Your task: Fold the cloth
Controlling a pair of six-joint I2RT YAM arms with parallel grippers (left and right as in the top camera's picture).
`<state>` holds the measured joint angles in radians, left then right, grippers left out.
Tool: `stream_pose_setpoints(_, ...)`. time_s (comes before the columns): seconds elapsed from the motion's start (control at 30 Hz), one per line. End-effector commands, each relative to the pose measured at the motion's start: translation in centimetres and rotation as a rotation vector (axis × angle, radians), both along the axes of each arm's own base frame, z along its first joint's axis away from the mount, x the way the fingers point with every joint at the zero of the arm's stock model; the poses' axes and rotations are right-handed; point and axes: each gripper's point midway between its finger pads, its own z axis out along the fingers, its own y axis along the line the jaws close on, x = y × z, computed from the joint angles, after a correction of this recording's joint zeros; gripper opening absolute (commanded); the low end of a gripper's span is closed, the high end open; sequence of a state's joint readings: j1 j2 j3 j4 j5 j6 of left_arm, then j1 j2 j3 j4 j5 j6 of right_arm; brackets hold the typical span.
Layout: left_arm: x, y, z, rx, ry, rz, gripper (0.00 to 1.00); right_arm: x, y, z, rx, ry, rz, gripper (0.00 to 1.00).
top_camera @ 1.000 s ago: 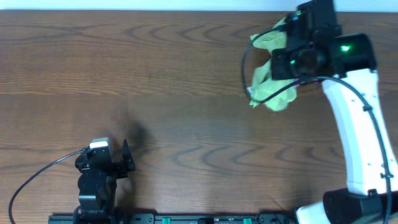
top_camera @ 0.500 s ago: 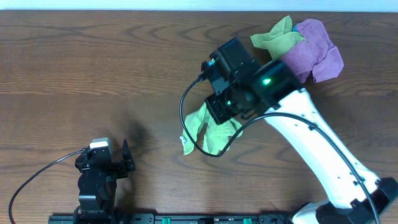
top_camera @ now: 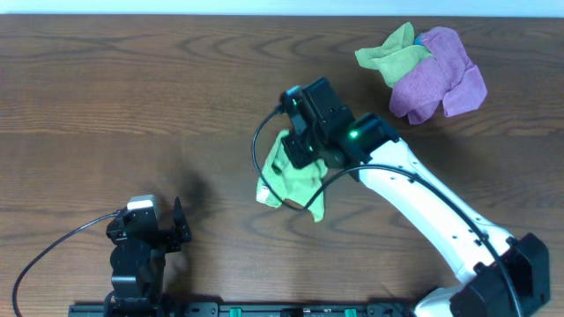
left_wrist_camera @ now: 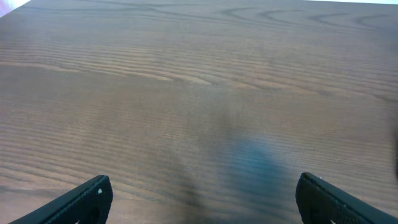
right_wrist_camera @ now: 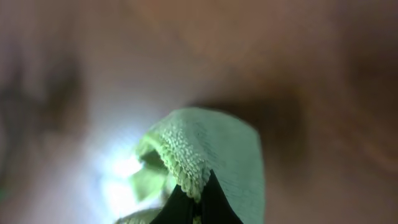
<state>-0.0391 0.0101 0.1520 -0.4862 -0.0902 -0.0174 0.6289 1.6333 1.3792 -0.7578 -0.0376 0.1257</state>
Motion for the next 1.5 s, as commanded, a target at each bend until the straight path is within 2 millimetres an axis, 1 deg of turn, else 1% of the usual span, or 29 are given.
stream_pose_setpoints(0.0, -0.2, 0.4, -0.8, 0.027, 0.021, 0.013, 0.96, 3.5, -2.0, 1.0, -0.062, -0.135, -0.107, 0.01)
stream_pose_setpoints(0.07, -0.2, 0.4, -0.8, 0.027, 0.021, 0.013, 0.96, 5.9, -2.6, 0.8, -0.087, -0.205, -0.151, 0.02)
stream_pose_setpoints(0.1, -0.2, 0.4, -0.8, 0.027, 0.022, 0.013, 0.95, 7.3, -3.1, 0.6, -0.107, -0.246, -0.191, 0.24)
stream_pose_setpoints(0.13, -0.2, 0.4, -0.8, 0.027, 0.021, 0.013, 0.95, 8.8, -3.6, 0.2, -0.132, -0.286, -0.233, 0.56)
stream_pose_setpoints(0.17, -0.2, 0.4, -0.8, 0.027, 0.021, 0.013, 0.96, 9.7, -3.9, 0.0, -0.148, -0.317, -0.262, 0.99)
stream_pose_setpoints(0.23, -0.2, 0.4, -0.8, 0.027, 0.021, 0.013, 0.95, 11.1, -4.6, -0.1, -0.178, -0.366, -0.313, 0.99)
stream_pose_setpoints(0.27, -0.2, 0.4, -0.8, 0.027, 0.022, 0.013, 0.96, 11.2, -4.8, 0.0, -0.189, -0.378, -0.325, 0.99)
stream_pose_setpoints(0.33, -0.2, 0.4, -0.8, 0.027, 0.021, 0.013, 0.95, 11.0, -4.8, 0.8, -0.191, -0.389, -0.328, 0.99)
stream_pose_setpoints(0.47, -0.2, 0.4, -0.8, 0.027, 0.021, 0.013, 0.95, 10.3, -5.3, 3.2, -0.174, -0.418, -0.338, 0.99)
stream_pose_setpoints(0.5, -0.2, 0.4, -0.8, 0.027, 0.021, 0.013, 0.95, 9.9, -5.6, 3.8, -0.168, -0.414, -0.346, 0.99)
stream_pose_setpoints(0.57, -0.2, 0.4, -0.8, 0.027, 0.021, 0.013, 0.95, 8.7, -5.8, 3.9, -0.163, -0.376, -0.332, 0.99)
stream_pose_setpoints(0.67, -0.2, 0.4, -0.8, 0.027, 0.021, 0.013, 0.95, 6.2, -5.6, 2.3, -0.154, -0.246, -0.281, 0.99)
stream_pose_setpoints(0.7, -0.2, 0.4, -0.8, 0.027, 0.021, 0.013, 0.95, 5.1, -5.1, 1.5, -0.135, -0.18, -0.253, 0.99)
stream_pose_setpoints(0.73, -0.2, 0.4, -0.8, 0.027, 0.021, 0.013, 0.96, 3.5, -4.7, 0.2, -0.102, -0.083, -0.245, 0.99)
stream_pose_setpoints(0.77, -0.2, 0.4, -0.8, 0.027, 0.021, 0.013, 0.95, 2.6, -4.6, -0.6, -0.085, -0.018, -0.262, 0.99)
stream_pose_setpoints(0.87, -0.2, 0.4, -0.8, 0.027, 0.021, 0.013, 0.95, 1.6, -4.7, -2.5, -0.082, 0.073, -0.321, 0.99)
stream_pose_setpoints(0.93, -0.1, 0.3, -0.7, 0.022, 0.02, 0.01, 0.95, 1.3, -4.3, -4.0, -0.065, 0.131, -0.345, 0.99)
stream_pose_setpoints(1.0, -0.1, 0.3, -0.8, 0.02, 0.02, 0.008, 0.95, 1.3, -4.0, -6.0, -0.07, 0.172, -0.365, 0.99)
stream_pose_setpoints(1.07, -0.1, 0.2, -0.8, 0.017, 0.021, 0.0, 0.96, 1.7, -4.0, -7.5, -0.07, 0.191, -0.387, 0.99)
stream_pose_setpoints(1.13, -0.1, 0.0, -0.8, 0.013, 0.021, -0.006, 0.96, 2.7, -3.5, -9.3, -0.04, 0.22, -0.416, 0.99)
stream_pose_setpoints(1.17, -0.1, 0.0, -0.8, 0.013, 0.021, -0.006, 0.95, 3.1, -3.5, -10.0, -0.03, 0.229, -0.43, 0.98)
stream_pose_setpoints(1.3, -0.1, 0.0, -0.8, 0.013, 0.021, -0.006, 0.95, 4.0, -4.4, -12.7, -0.037, 0.27, -0.493, 0.93)
stream_pose_setpoints(1.37, -0.1, 0.0, -0.8, 0.013, 0.021, -0.006, 0.95, 4.2, -5.2, -13.8, -0.05, 0.292, -0.52, 0.88)
stream_pose_setpoints(1.47, -0.1, 0.0, -0.8, 0.013, 0.021, -0.006, 0.95, 4.8, -6.4, -14.4, -0.077, 0.277, -0.552, 0.86)
